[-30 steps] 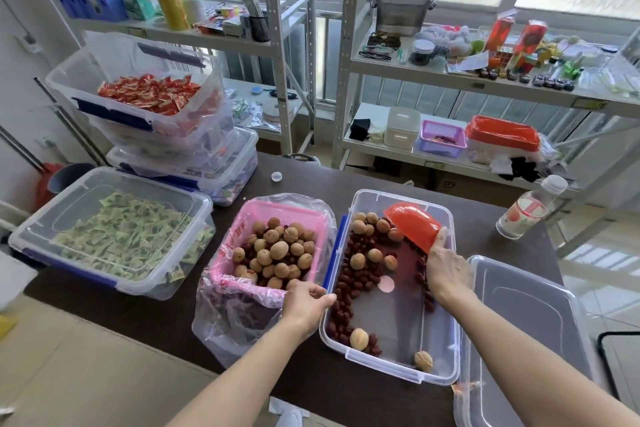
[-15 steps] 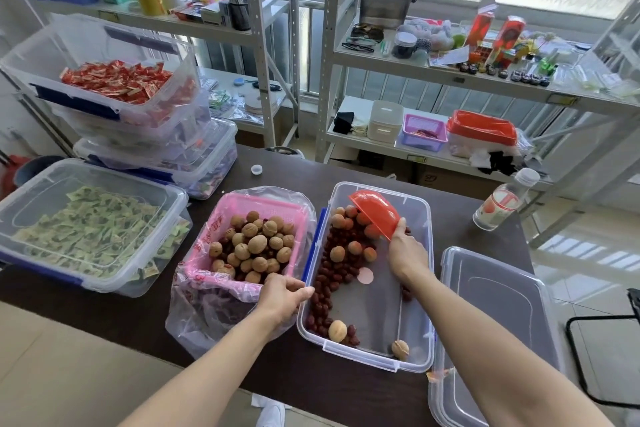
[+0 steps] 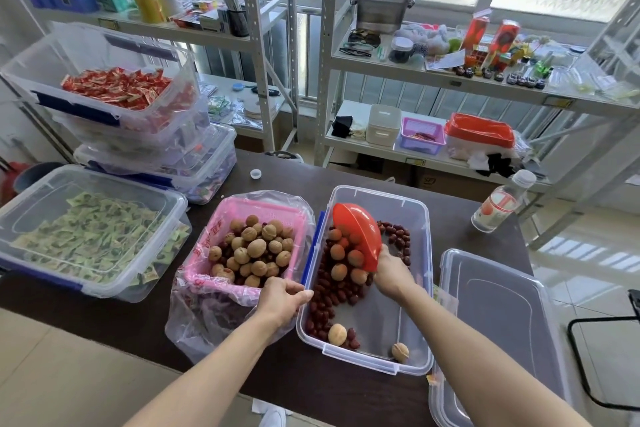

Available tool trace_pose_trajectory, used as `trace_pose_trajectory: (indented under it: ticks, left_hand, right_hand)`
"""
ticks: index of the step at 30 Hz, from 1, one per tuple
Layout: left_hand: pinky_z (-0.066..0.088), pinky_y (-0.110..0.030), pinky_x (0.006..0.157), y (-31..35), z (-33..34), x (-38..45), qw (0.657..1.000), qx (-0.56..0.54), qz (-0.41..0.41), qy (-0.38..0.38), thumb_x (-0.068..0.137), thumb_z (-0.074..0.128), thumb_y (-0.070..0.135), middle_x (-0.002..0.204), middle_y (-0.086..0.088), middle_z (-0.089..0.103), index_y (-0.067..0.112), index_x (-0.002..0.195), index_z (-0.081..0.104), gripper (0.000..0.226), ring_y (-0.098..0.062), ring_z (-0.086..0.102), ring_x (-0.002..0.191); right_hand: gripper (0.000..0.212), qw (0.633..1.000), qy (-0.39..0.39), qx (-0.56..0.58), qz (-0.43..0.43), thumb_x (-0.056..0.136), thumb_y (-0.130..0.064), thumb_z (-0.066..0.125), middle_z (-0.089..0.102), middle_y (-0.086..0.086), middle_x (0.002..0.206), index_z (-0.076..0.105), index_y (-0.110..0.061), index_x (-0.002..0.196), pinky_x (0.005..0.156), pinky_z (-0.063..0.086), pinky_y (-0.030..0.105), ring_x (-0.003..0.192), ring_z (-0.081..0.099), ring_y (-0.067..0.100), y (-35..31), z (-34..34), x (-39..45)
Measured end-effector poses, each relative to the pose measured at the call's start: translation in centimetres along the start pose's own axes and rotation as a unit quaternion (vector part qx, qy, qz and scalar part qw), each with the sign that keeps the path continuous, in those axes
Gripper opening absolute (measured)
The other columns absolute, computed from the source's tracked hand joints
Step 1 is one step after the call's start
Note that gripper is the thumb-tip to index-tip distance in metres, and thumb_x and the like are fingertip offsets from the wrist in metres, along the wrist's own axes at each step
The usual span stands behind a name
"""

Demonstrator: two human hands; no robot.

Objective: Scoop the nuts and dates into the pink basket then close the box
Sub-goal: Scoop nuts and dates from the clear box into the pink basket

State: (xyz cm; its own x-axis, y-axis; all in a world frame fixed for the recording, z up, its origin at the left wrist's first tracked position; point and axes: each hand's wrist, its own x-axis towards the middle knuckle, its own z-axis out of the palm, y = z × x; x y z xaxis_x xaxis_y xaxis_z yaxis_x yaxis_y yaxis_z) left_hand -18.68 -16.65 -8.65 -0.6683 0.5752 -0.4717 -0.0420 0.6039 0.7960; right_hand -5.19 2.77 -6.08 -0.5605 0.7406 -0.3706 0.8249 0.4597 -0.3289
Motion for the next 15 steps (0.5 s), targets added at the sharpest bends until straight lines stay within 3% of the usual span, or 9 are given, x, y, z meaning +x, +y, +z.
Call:
trace_pose_trajectory:
  ticks: [5, 8, 11, 15]
  left_hand:
    - [0.059, -0.030, 0.079, 0.1, 0.0, -0.2, 1.000, 0.001, 0.003, 0.002, 0.082, 0.078, 0.021, 0.090, -0.004, 0.076, 0.008, 0.102, 0.077, 0.024, -0.015, 0.071, 0.086]
    - [0.057, -0.027, 0.073, 0.3, 0.0, -0.2, 1.000, -0.003, 0.000, 0.007, 0.082, 0.078, 0.019, 0.088, -0.005, 0.076, 0.007, 0.100, 0.077, 0.022, -0.013, 0.070, 0.081]
    - [0.057, -0.028, 0.074, 0.2, 0.1, -0.1, 1.000, -0.004, 0.000, 0.009, 0.081, 0.079, 0.018, 0.086, -0.006, 0.075, 0.006, 0.100, 0.077, 0.023, -0.014, 0.068, 0.078]
    - [0.058, -0.033, 0.077, 0.1, 0.0, 0.0, 1.000, 0.001, 0.001, 0.007, 0.080, 0.080, 0.019, 0.083, -0.006, 0.075, 0.005, 0.100, 0.077, 0.025, -0.016, 0.068, 0.077]
  right_hand:
    - [0.050, 1.000, -0.029, -0.005, -0.010, 0.084, -0.010, 0.040, 0.065, 0.025, 0.113, 0.032, -0.003, 0.133, 0.083, 0.052, 0.041, 0.099, 0.064, 0.040, 1.1, 1.5, -2.3]
    - [0.054, 0.999, -0.049, 0.009, -0.006, 0.085, -0.018, 0.044, 0.066, 0.021, 0.115, 0.034, -0.004, 0.137, 0.083, 0.053, 0.040, 0.100, 0.065, 0.038, 0.9, 2.2, -3.3]
    - [0.050, 0.997, -0.078, 0.025, -0.005, 0.083, -0.030, 0.047, 0.067, 0.017, 0.114, 0.043, -0.008, 0.128, 0.079, 0.053, 0.037, 0.099, 0.066, 0.036, 0.2, 3.1, -4.6]
    - [0.033, 0.993, -0.107, 0.043, 0.025, 0.082, -0.018, 0.044, 0.067, 0.015, 0.110, 0.052, -0.006, 0.112, 0.070, 0.047, 0.033, 0.095, 0.065, 0.033, -1.0, 4.1, -5.9]
